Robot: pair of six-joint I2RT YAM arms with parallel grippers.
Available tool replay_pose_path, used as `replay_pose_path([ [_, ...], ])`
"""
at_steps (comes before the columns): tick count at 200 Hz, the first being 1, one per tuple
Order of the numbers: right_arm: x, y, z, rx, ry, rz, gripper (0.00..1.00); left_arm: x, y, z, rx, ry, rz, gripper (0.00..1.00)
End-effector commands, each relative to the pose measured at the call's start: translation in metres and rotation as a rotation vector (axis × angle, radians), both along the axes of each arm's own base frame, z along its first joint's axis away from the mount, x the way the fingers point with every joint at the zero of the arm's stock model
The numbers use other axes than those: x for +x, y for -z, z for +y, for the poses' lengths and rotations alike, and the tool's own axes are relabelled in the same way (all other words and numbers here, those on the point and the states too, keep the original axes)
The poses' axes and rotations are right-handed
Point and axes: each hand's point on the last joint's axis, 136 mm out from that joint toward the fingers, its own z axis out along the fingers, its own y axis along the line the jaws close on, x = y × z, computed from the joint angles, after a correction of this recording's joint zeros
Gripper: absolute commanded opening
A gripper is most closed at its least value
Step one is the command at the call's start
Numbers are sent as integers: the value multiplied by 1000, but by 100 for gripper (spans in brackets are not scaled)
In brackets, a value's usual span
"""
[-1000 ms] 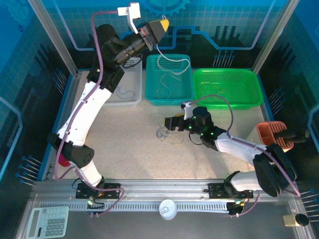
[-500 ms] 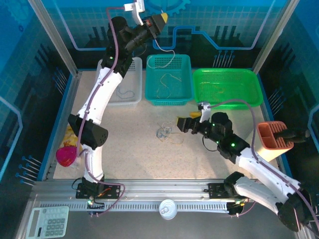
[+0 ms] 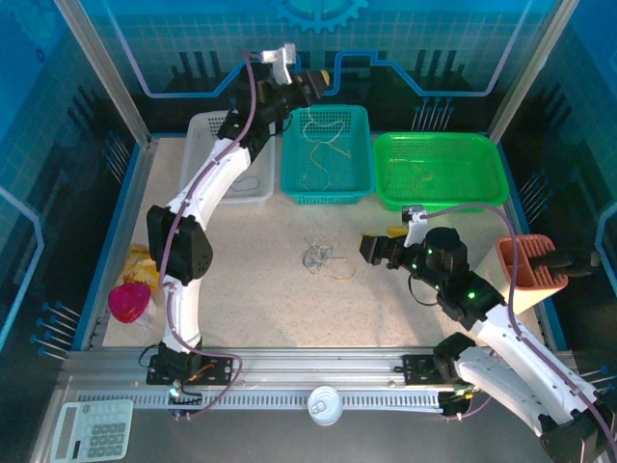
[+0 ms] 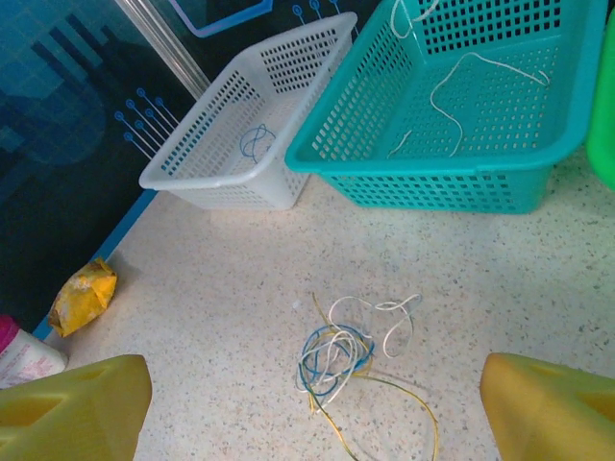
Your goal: Untangle the cables
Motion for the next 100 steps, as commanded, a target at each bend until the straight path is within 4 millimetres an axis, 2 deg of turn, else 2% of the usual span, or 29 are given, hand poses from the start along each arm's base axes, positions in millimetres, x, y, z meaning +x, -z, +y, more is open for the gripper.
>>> replay_pose_path([
  [1, 1, 0, -5, -20, 13, 9, 89, 7, 17, 16, 29, -43, 26, 53],
  [17, 2, 0, -5, -27, 12, 9, 89, 5, 24, 24, 27, -59, 48, 78],
  [33, 4, -1, -6, -33, 20, 10, 92, -2, 19, 29, 25, -61, 47, 98],
  [50, 9, 0, -7, -48, 36, 24, 100, -11, 8, 31, 26, -43, 42, 99],
  [69, 15, 6, -7, -69, 50, 60, 100, -23, 0, 31, 32, -21, 40, 99],
  [100, 25, 12, -2, -80, 57, 97, 100, -32, 11, 30, 119, 3, 154, 99],
])
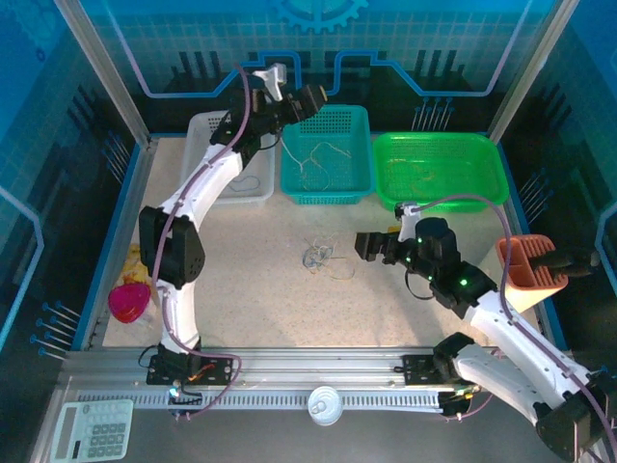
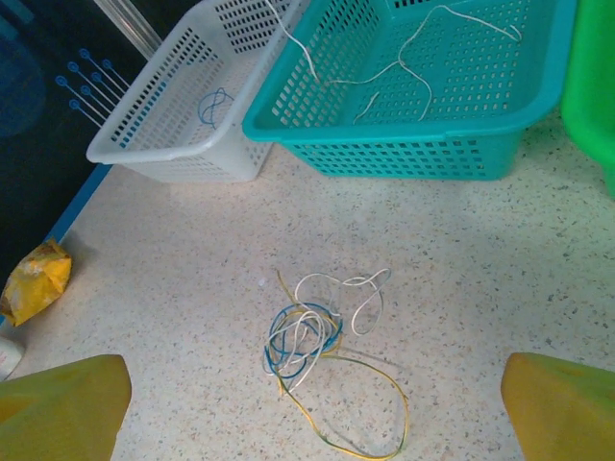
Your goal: Untangle the cables
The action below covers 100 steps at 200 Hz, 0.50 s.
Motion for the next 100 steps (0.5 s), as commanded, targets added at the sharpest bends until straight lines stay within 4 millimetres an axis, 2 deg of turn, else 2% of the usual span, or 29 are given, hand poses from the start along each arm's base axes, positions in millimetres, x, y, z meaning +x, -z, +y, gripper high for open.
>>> replay_pose_path([
  [1, 9, -6, -3, -4, 30, 7, 100, -27, -36, 2, 53, 50, -8, 99],
  [28, 16, -4, 3, 1, 28, 20, 100, -28, -18, -7, 119, 119, 93, 99],
  [43, 19, -4, 3, 7, 35, 22, 100, -29, -1, -12, 148, 148, 161, 99],
  [100, 17, -9, 4, 14, 30, 15, 100, -31, 103, -16, 431, 139, 360, 99],
])
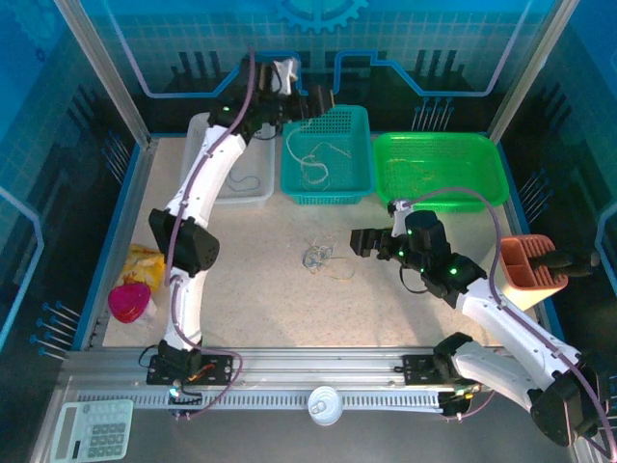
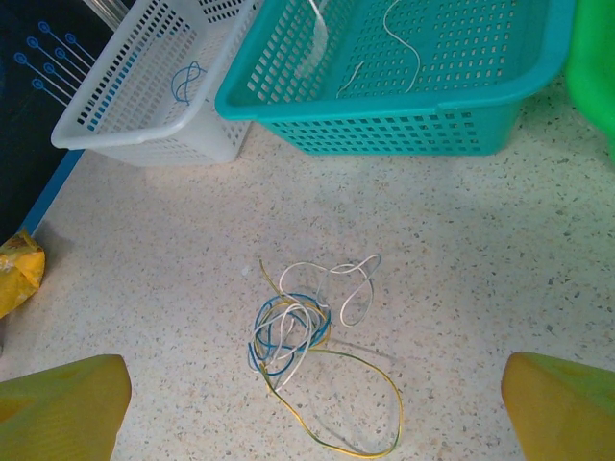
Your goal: Untangle the cables
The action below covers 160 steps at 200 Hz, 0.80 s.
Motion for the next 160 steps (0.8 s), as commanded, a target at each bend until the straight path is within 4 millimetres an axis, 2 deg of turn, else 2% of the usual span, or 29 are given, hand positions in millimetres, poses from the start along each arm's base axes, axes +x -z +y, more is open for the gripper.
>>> replay_pose_path([
  [1, 6, -25, -2, 36, 20, -52, 100, -13, 81, 2, 214, 14, 171, 99],
  [18, 7, -27, -2, 32, 18, -55, 100, -16, 108, 8, 395, -9, 173, 99],
  [43, 7, -31, -1, 34, 15, -63, 100, -18, 126, 22, 688, -55, 138, 99],
  [69, 8, -29, 1, 41, 10, -60, 100, -22, 126, 23, 709, -58, 137, 99],
  [120, 9, -17, 2, 30, 11, -28, 99, -40, 71, -2, 462, -29, 63, 99],
  [134, 10, -9, 3, 13, 6, 1, 96, -50, 51, -6, 387, -23, 34, 100],
  [160, 16, 9, 8, -14, -3, 56, 88, -72, 32, -8, 270, -11, 2, 99],
])
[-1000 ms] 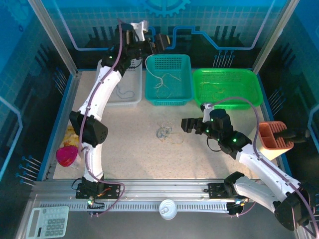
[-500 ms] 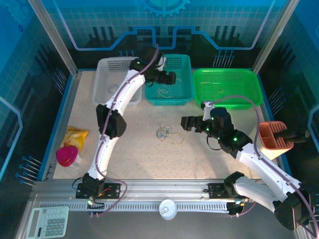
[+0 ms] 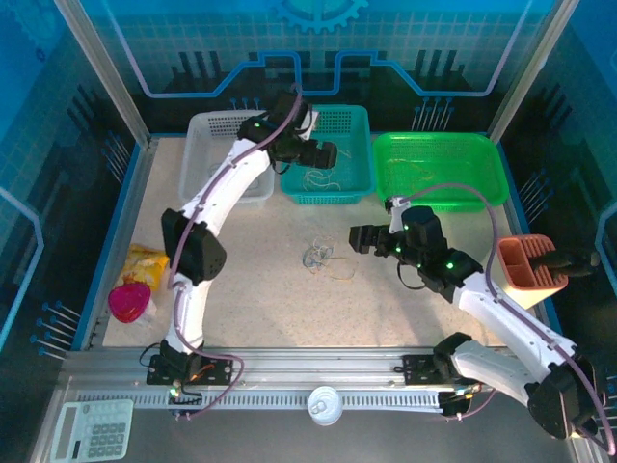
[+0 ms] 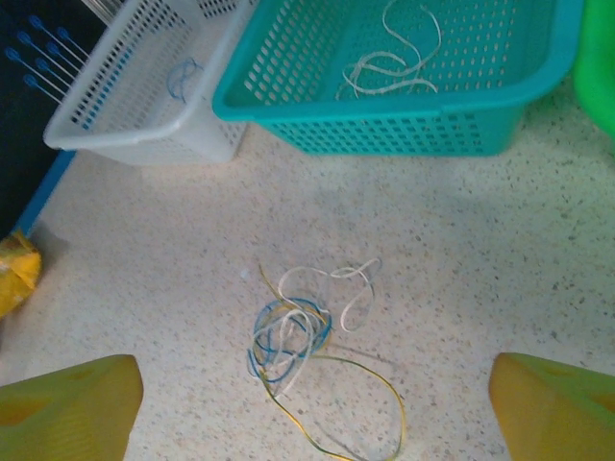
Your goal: Untangle the cables
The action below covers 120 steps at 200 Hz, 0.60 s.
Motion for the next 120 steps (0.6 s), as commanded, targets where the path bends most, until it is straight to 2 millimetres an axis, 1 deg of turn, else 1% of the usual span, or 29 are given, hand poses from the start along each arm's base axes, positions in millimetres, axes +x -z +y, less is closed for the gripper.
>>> replay_pose_path([
  [1, 8, 5, 3, -3, -3, 29, 88, -18, -56, -12, -196, 27, -109, 99],
  [7, 10, 9, 5, -6, -6, 42, 86, -24, -56, -11, -218, 24, -110, 99],
  [9, 11, 11, 6, -7, -7, 46, 85, -26, -61, -10, -230, 23, -120, 99],
  [26, 16, 26, 11, -16, -15, 89, 75, -45, -58, -2, -302, 3, -118, 99],
  [27, 16, 27, 12, -16, -16, 91, 75, -46, -61, -1, -310, 3, -125, 99],
  [31, 17, 31, 13, -17, -17, 103, 73, -53, -56, 2, -322, -6, -109, 99],
  [48, 23, 47, 22, -17, -29, 150, 65, -75, -47, 11, -399, -29, -104, 99],
  [49, 24, 48, 22, -17, -29, 153, 64, -76, -49, 11, -407, -30, -109, 99],
  [65, 31, 64, 28, -15, -29, 194, 60, -99, -31, 18, -473, -55, -95, 99],
  [85, 39, 81, 38, -5, -35, 234, 59, -126, -9, 25, -523, -84, -78, 99],
  [104, 47, 93, 45, 8, -35, 262, 56, -151, 11, 35, -514, -113, -79, 99],
  [120, 52, 99, 50, 25, -30, 275, 53, -165, 26, 44, -527, -148, -72, 99],
])
